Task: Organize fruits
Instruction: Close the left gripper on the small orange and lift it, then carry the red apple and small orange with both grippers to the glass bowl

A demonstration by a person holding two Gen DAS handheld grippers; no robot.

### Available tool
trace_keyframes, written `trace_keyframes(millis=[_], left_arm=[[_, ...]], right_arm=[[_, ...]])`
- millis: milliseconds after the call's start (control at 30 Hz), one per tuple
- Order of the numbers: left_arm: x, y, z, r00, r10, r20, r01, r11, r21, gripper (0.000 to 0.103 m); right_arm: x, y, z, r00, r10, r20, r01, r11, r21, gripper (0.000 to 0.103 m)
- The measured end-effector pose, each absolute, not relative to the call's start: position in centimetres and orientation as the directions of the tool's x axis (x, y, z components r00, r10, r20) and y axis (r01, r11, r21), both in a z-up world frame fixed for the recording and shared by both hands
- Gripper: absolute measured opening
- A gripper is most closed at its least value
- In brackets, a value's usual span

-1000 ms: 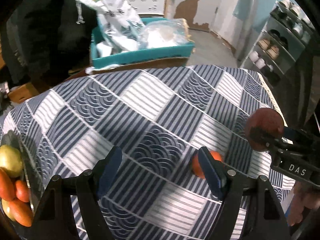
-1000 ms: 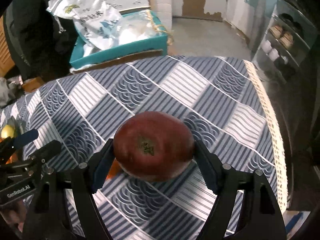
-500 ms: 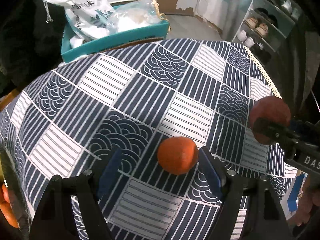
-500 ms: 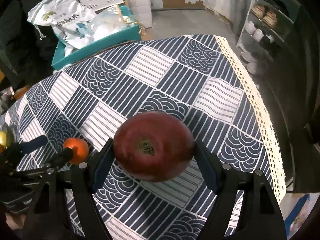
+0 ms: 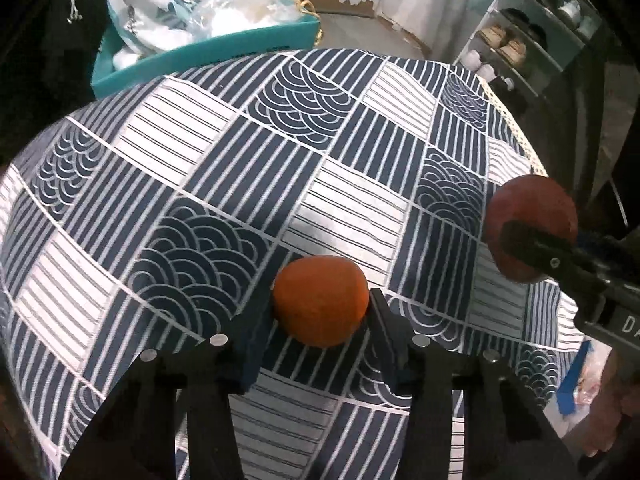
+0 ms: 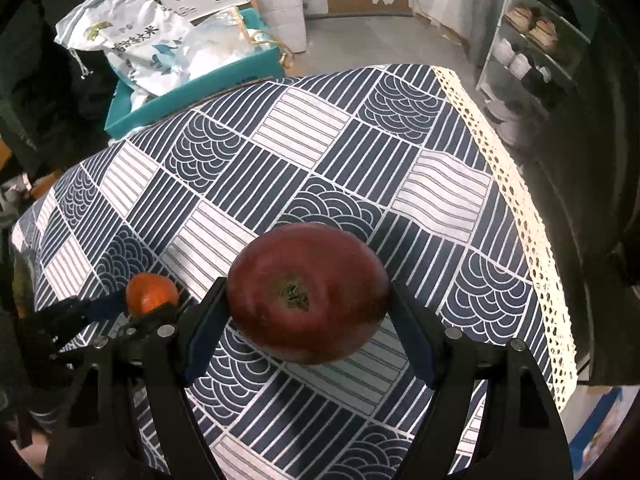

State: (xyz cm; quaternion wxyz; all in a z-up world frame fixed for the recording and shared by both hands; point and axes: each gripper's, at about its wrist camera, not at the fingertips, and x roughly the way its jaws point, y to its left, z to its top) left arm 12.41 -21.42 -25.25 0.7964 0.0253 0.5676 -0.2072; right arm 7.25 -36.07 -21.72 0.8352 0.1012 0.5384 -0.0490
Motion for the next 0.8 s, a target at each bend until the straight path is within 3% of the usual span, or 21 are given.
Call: trace_keyframes(millis=[800], left_arm=[[11.1, -17.1, -16.4, 0.476, -0.274, -0.835, 0.311, 0.941, -0.131, 0.046]], right_arm=[[6.9, -33.1, -15.3, 0.55, -0.013, -0.835, 0.085, 0.996, 0.04, 0.078]])
